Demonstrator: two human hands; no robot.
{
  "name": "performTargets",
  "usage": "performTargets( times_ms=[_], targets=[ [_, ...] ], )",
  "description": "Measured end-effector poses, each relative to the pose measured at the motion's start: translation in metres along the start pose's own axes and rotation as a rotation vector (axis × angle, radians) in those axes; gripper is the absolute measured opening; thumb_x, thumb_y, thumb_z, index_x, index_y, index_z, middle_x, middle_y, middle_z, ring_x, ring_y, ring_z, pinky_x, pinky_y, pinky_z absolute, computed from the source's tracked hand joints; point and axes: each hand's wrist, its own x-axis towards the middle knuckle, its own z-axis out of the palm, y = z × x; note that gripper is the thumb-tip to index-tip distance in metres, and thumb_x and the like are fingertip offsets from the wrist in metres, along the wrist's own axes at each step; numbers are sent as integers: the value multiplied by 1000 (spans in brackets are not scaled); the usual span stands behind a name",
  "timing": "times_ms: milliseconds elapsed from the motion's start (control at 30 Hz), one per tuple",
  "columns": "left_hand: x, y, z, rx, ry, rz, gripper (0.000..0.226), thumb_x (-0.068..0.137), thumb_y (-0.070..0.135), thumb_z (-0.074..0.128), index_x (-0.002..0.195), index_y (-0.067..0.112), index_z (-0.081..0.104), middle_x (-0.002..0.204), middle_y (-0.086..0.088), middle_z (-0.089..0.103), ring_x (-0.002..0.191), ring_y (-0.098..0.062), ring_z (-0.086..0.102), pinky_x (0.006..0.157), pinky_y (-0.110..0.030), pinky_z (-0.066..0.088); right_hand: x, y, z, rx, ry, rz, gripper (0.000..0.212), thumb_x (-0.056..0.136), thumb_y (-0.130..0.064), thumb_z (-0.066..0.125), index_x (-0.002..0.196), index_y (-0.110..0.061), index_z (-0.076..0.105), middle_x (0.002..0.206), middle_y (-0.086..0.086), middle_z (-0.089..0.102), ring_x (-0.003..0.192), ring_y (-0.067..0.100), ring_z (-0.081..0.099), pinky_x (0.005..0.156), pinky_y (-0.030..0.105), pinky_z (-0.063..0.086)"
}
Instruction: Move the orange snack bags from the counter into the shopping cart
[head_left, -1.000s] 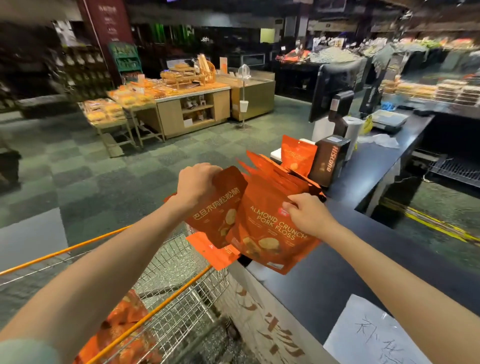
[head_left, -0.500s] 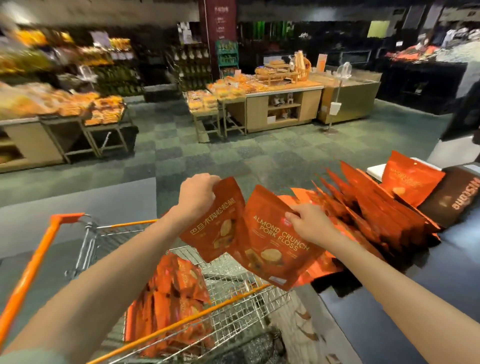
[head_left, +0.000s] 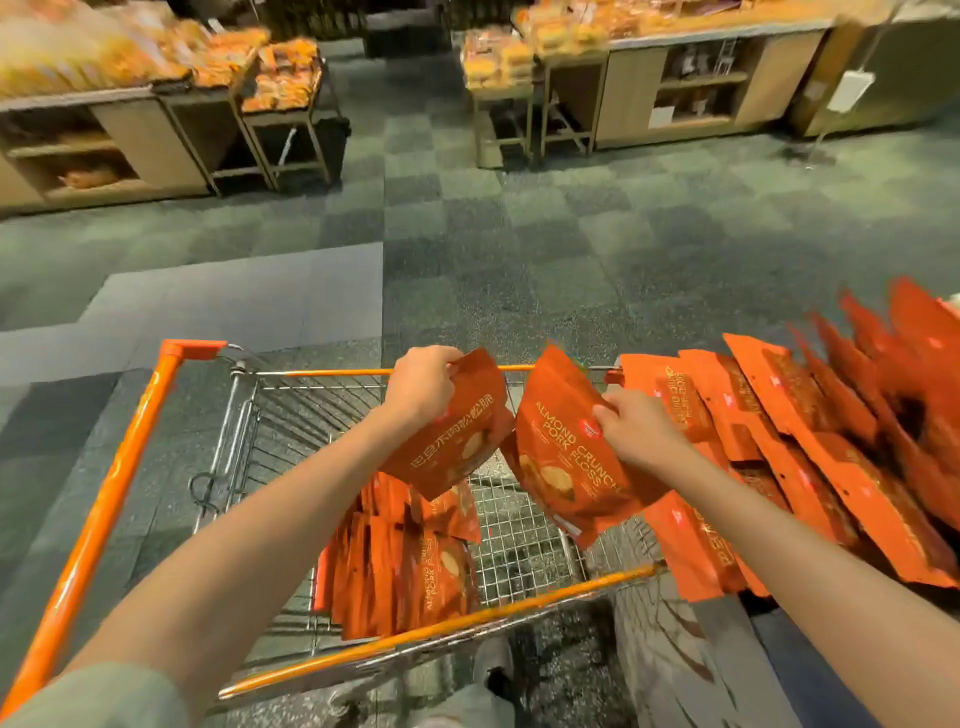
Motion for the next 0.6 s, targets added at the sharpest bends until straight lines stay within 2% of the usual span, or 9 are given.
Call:
performTargets(
  times_ms=[67, 167, 300, 433, 533, 600],
  targets=[
    [11, -13, 29, -42, -53, -40, 26, 91, 9, 52, 106, 20, 70, 104, -15, 71, 102, -36, 62, 81, -39, 49, 22, 9, 23, 20, -50, 58, 38, 95, -13, 49, 58, -18, 42, 94, 27, 66, 94, 41, 60, 65, 35, 29],
    [11, -23, 66, -68, -152, -106, 28, 92, 8, 51, 113, 17, 68, 109, -15, 70, 105, -35, 61, 84, -38, 46, 38, 20, 50, 39, -126, 165, 24, 96, -13, 48, 76, -9, 60, 95, 23, 67, 97, 39, 60, 66, 34, 31],
    [10, -36, 111, -159, -255, -213, 28, 90, 3, 51, 112, 9, 67, 110, -17, 69, 108, -34, 60, 86, -34, 45, 54, 38, 89, 72, -221, 232, 21, 94, -10, 48, 87, -1, 65, 89, 22, 67, 92, 38, 62, 65, 33, 35],
    [3, -55, 154, -239, -331, -409, 34, 85, 0, 51, 116, 6, 66, 116, -18, 67, 113, -33, 59, 95, -33, 43, 65, 58, 133, 96, -301, 327, 20, 93, -9, 48, 93, -4, 67, 93, 21, 69, 92, 37, 64, 68, 32, 41],
    [-7, -76, 184, -267, -377, -553, 41, 84, -3, 47, 122, 5, 62, 123, -15, 64, 118, -30, 56, 99, -29, 40, 71, 71, 164, 98, -376, 387, 18, 94, -10, 46, 91, -10, 64, 90, 18, 67, 87, 35, 65, 74, 37, 51],
    [-16, -97, 203, -256, -392, -646, 39, 84, 0, 47, 117, 6, 65, 119, -16, 66, 114, -31, 59, 97, -29, 41, 77, 78, 188, 121, -412, 410, 19, 95, -9, 45, 97, -9, 63, 92, 16, 67, 84, 31, 64, 71, 34, 51]
  ],
)
